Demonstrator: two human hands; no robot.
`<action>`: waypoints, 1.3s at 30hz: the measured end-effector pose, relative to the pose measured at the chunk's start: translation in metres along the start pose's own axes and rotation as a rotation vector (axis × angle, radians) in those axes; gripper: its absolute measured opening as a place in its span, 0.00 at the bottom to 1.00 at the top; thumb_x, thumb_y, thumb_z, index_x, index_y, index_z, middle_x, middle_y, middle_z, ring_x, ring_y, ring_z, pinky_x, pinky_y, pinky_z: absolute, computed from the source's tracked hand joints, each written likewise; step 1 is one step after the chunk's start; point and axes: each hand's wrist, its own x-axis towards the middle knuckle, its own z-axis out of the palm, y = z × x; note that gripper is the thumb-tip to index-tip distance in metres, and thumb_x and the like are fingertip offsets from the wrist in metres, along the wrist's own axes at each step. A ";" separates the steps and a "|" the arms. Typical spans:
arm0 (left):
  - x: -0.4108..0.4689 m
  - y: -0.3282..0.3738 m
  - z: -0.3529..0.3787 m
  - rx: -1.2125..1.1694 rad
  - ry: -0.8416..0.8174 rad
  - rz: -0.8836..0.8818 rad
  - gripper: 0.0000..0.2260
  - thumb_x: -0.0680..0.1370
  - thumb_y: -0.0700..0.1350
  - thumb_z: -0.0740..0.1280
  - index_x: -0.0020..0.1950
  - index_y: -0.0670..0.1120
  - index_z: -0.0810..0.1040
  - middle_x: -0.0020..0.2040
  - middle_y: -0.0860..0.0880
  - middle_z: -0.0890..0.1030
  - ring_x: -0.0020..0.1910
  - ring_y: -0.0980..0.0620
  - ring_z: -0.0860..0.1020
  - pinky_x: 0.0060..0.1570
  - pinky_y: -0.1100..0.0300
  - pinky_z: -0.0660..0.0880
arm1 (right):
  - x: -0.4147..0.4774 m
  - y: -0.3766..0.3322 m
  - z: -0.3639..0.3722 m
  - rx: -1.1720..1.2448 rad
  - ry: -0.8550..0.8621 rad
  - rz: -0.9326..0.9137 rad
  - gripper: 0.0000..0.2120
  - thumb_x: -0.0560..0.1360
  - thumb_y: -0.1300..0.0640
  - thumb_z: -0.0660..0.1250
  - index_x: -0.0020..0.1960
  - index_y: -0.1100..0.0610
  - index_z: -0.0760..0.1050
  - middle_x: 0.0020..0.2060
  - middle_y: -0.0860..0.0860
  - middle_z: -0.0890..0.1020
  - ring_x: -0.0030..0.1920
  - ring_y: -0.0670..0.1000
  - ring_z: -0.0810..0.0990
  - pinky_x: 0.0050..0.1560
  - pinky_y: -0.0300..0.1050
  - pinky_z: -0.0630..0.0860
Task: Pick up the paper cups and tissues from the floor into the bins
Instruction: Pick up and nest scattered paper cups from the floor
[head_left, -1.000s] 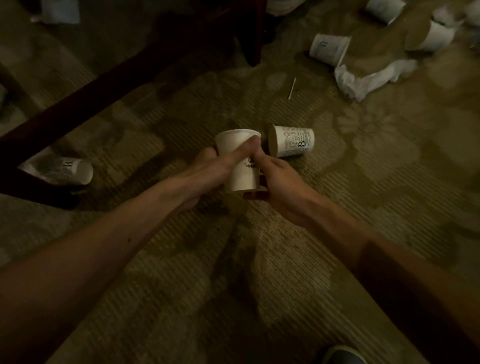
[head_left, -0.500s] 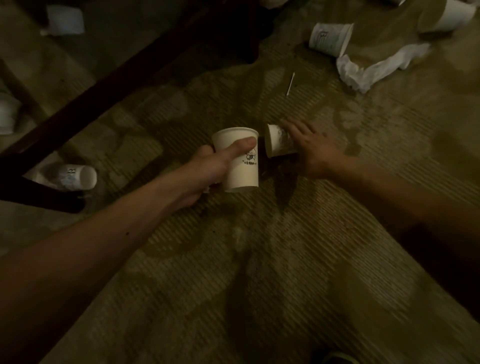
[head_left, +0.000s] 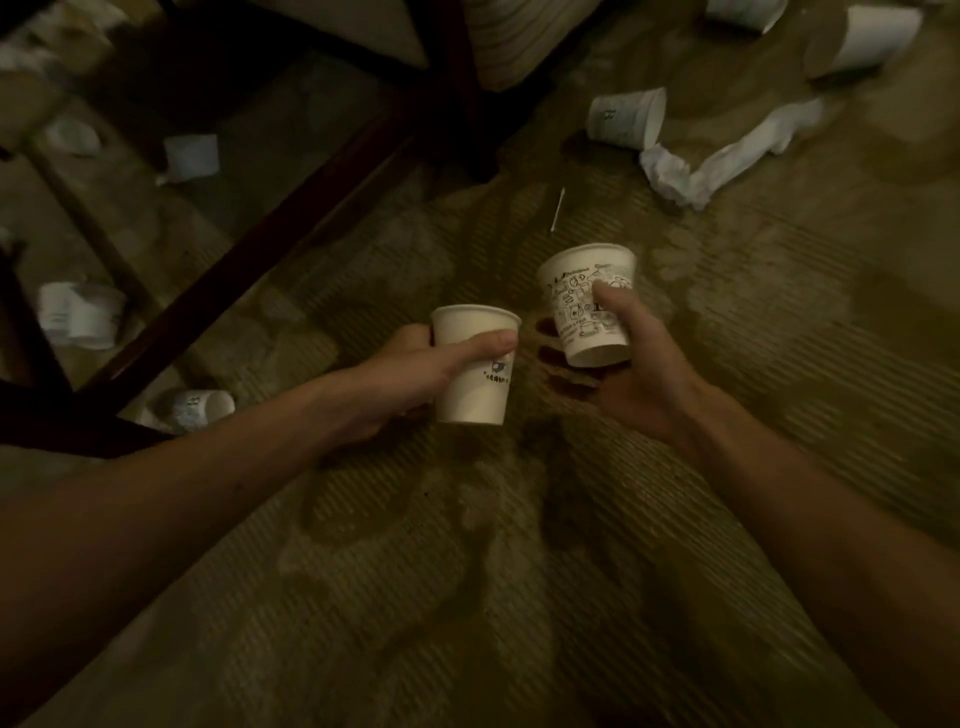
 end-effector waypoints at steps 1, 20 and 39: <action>-0.003 0.005 0.001 0.039 -0.042 0.003 0.36 0.49 0.70 0.76 0.51 0.53 0.75 0.39 0.55 0.86 0.38 0.57 0.85 0.34 0.59 0.80 | -0.010 -0.002 0.002 0.029 -0.069 -0.014 0.34 0.67 0.39 0.69 0.67 0.56 0.75 0.62 0.55 0.80 0.59 0.54 0.79 0.56 0.53 0.76; 0.108 0.090 0.043 0.259 -0.183 0.301 0.34 0.68 0.75 0.57 0.54 0.49 0.80 0.40 0.55 0.83 0.36 0.57 0.81 0.38 0.57 0.77 | -0.026 -0.082 -0.038 -0.422 0.360 -0.411 0.28 0.64 0.36 0.70 0.57 0.52 0.78 0.48 0.50 0.86 0.47 0.51 0.84 0.45 0.48 0.78; 0.296 0.118 0.046 0.462 0.203 0.264 0.23 0.77 0.53 0.70 0.66 0.41 0.73 0.69 0.39 0.70 0.71 0.41 0.65 0.70 0.50 0.64 | 0.012 -0.112 -0.057 -0.374 0.639 -0.384 0.14 0.75 0.44 0.66 0.56 0.51 0.76 0.48 0.46 0.86 0.48 0.44 0.85 0.46 0.40 0.79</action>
